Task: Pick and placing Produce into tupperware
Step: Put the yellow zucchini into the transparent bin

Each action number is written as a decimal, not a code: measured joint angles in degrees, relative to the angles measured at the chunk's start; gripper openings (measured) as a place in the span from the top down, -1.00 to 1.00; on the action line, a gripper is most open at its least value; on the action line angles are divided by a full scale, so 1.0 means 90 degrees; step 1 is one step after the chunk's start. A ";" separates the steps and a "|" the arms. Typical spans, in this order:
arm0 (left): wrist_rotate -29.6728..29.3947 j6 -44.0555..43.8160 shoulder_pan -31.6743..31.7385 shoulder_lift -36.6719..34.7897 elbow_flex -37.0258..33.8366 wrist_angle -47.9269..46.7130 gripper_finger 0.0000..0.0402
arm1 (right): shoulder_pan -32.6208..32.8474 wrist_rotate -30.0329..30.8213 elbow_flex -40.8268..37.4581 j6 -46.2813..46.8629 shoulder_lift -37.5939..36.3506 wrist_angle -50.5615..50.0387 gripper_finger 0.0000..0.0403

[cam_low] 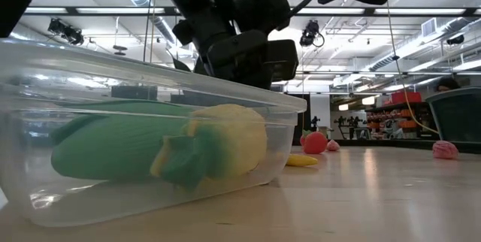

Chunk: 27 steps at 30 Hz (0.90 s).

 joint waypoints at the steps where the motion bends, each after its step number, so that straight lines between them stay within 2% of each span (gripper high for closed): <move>1: -0.0081 0.0001 -0.0021 0.0000 0.0000 -0.0010 -0.10 | 0.0000 0.0000 0.0000 0.0000 0.0000 0.0000 0.12; 11: -0.0640 -0.0033 -0.0167 -0.0006 0.0015 -0.0225 -0.09 | 0.0001 -0.0010 0.0000 0.0000 0.0000 0.0000 0.12; 21: -0.0911 -0.0070 -0.0282 -0.0007 0.0012 -0.0249 -0.09 | 0.0001 -0.0005 0.0000 0.0000 0.0000 -0.0001 0.12; 27: -0.1185 -0.0074 -0.0284 -0.0007 0.0005 -0.0263 0.09 | 0.0001 -0.0005 0.0000 0.0002 0.0000 -0.0001 0.12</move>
